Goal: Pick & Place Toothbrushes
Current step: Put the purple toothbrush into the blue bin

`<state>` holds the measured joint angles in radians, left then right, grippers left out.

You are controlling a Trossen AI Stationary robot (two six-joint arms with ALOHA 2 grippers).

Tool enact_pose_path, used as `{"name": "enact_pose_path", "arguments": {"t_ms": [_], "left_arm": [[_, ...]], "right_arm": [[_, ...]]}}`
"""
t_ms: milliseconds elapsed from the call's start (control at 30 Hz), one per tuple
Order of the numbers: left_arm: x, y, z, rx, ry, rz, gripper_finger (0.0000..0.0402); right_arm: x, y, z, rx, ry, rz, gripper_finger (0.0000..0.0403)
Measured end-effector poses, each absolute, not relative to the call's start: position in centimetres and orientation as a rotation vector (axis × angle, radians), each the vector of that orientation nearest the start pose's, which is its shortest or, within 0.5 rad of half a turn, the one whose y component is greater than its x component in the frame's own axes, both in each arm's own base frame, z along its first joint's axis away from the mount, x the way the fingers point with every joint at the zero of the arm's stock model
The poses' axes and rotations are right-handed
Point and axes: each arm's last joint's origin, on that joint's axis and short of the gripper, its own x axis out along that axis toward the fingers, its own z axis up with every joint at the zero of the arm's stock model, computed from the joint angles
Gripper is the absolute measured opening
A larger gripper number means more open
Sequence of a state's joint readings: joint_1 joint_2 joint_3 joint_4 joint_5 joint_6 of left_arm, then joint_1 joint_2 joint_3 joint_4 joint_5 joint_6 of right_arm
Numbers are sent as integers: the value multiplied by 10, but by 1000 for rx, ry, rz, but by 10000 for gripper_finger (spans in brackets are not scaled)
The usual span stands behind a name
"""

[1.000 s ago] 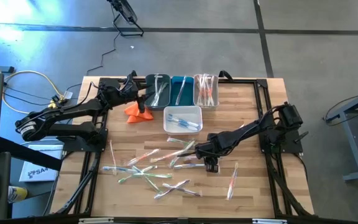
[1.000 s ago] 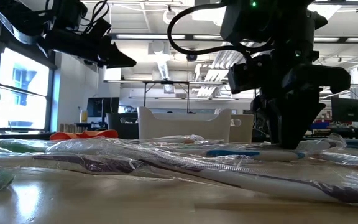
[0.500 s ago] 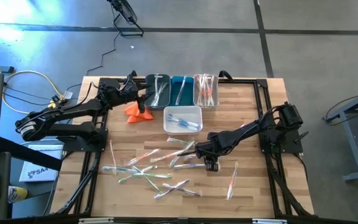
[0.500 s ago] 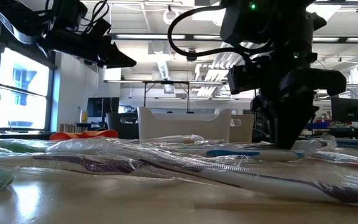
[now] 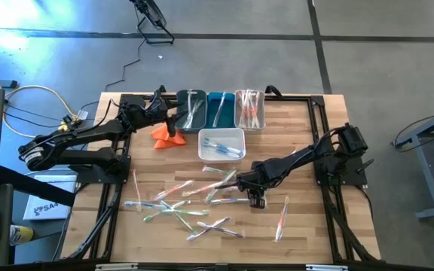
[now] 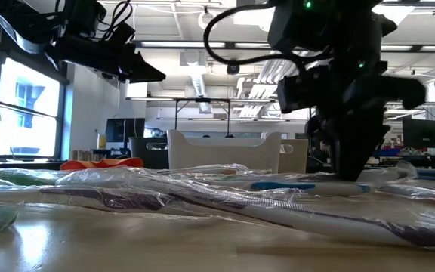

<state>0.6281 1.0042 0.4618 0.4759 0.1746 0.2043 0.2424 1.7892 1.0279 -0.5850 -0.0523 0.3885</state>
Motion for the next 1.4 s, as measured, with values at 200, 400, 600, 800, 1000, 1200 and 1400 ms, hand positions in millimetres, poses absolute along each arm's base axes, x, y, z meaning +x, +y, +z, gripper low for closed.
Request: {"name": "enact_pose_path", "arguments": {"t_ms": [200, 400, 600, 800, 1000, 1200, 1400], "left_arm": [[177, 122, 245, 174, 108, 446, 167], [177, 122, 245, 174, 108, 445, 167], [177, 122, 245, 174, 109, 445, 167], [177, 122, 244, 171, 117, 444, 167], [177, 122, 244, 171, 116, 445, 167], [177, 122, 244, 171, 116, 445, 167], [177, 122, 244, 171, 115, 445, 167]], "right_arm": [[304, 77, 164, 214, 1293, 1, 25], [298, 72, 197, 255, 1159, -25, 25], [290, 65, 233, 250, 963, -104, 25], [279, 58, 263, 221, 791, -192, 25], [273, 54, 276, 216, 717, -233, 25], [276, 45, 279, 157, 683, -269, 25], [285, 18, 287, 151, 587, -321, 25]]}}
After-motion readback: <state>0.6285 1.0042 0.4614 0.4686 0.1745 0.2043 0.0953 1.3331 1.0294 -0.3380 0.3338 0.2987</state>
